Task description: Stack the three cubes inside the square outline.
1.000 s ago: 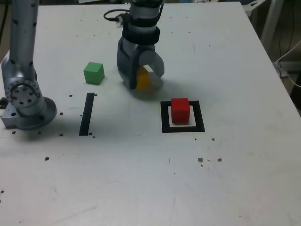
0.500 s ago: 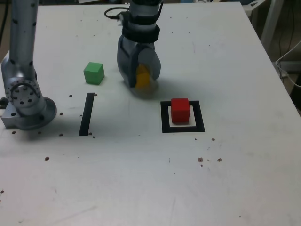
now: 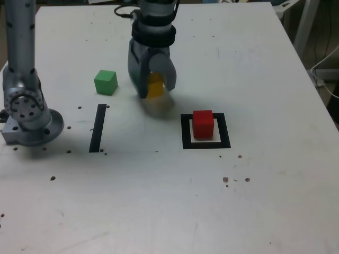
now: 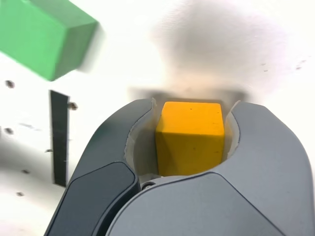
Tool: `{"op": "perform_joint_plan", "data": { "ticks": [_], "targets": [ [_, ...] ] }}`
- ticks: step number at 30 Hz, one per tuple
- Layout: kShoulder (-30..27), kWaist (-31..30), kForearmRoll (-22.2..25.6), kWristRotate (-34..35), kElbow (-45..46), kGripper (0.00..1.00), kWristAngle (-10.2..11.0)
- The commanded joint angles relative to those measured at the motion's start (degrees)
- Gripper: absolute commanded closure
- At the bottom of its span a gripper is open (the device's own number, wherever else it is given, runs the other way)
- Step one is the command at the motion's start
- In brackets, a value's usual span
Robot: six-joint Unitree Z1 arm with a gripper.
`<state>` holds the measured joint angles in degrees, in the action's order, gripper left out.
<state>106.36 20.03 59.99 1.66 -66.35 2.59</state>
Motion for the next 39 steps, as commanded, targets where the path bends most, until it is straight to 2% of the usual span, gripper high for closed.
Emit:
{"op": "perform_joint_plan", "data": {
  "ticks": [1, 6, 12, 17, 23, 28, 39],
  "targets": [
    [-1.47, -1.22, 1.30, -0.18, -0.69, 0.78, 0.35],
    [-4.05, -6.94, 5.61, -0.26, -4.27, 0.78, 1.88],
    [-3.74, -14.72, 13.13, 0.49, -12.19, 0.77, 4.13],
    [-2.87, -19.13, 16.60, 1.80, -18.09, 0.77, 3.99],
    [-0.61, -22.51, 17.21, 3.45, -22.21, 0.77, 1.39],
    [2.36, -25.62, 16.42, 5.17, -24.01, 0.77, 0.20],
    [6.16, -28.20, 14.72, 7.04, -24.90, 0.77, 0.77]
  ]
}}
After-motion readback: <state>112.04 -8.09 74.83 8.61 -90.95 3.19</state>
